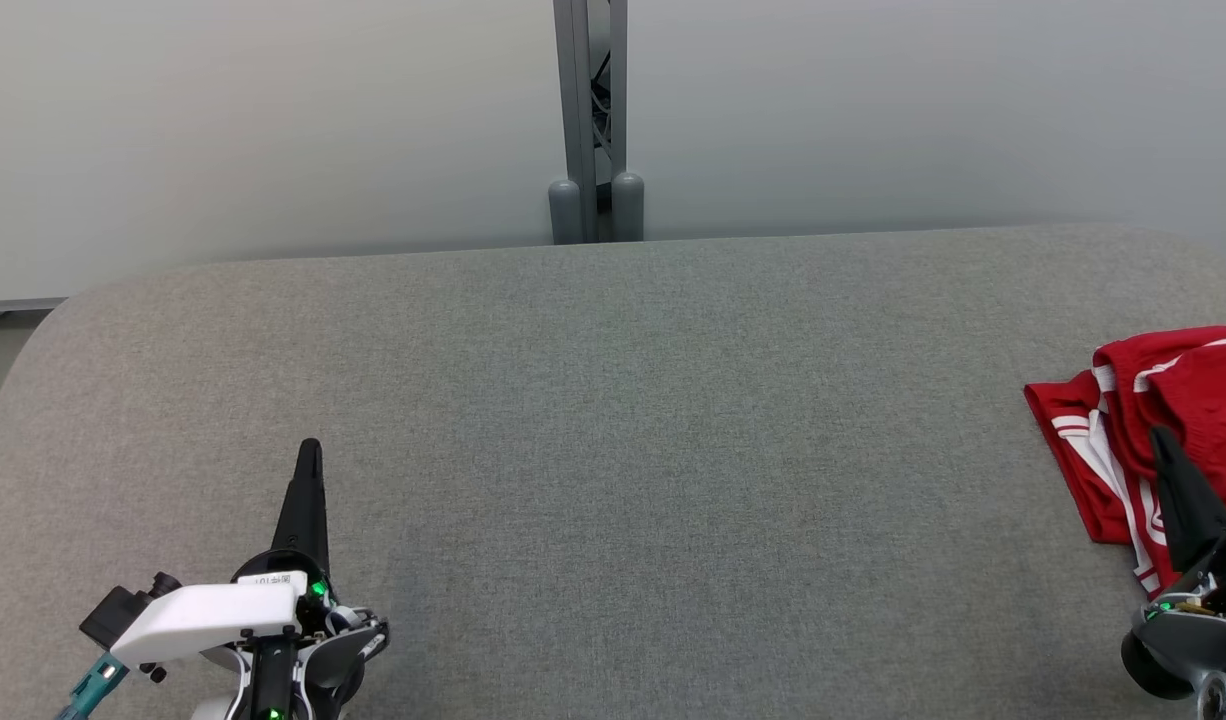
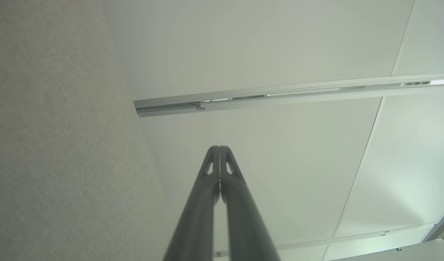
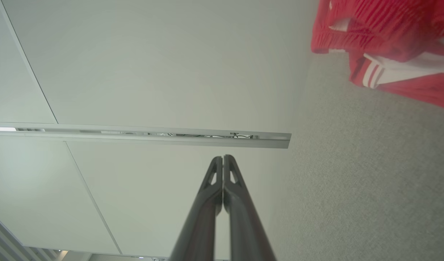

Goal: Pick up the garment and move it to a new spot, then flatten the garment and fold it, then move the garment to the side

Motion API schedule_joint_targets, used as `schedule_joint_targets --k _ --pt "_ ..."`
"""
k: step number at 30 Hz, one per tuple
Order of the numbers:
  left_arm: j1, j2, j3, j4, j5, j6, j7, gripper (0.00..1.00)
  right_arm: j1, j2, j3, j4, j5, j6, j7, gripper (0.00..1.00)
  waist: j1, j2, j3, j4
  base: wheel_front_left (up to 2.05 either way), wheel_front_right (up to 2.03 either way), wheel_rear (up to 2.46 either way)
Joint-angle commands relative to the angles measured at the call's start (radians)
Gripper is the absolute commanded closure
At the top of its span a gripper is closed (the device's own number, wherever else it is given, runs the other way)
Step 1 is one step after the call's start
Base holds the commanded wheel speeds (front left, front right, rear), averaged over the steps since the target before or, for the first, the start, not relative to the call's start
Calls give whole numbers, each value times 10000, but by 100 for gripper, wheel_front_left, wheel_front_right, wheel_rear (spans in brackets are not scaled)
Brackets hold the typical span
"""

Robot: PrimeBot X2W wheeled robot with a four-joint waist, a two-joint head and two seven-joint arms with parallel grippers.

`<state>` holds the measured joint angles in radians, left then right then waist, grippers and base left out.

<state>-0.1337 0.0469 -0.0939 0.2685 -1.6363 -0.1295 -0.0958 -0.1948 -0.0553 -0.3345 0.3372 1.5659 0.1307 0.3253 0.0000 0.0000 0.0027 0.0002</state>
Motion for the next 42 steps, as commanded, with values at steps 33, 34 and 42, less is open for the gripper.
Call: schedule_joint_targets --k 33,34,42 --pt "-190 63 16 -3 -40 -32 26 100 -65 -25 -26 1 -11 0 35 100 0 0 0 0 0 0 0" --pt "-190 63 17 -3 -40 -32 26 100 -65 -25 -24 1 -12 0 35 100 0 0 0 0 0 0 0" --pt "-190 63 17 -4 -40 -32 26 100 -66 -22 -28 1 -15 0 37 100 0 0 0 0 0 0 0"
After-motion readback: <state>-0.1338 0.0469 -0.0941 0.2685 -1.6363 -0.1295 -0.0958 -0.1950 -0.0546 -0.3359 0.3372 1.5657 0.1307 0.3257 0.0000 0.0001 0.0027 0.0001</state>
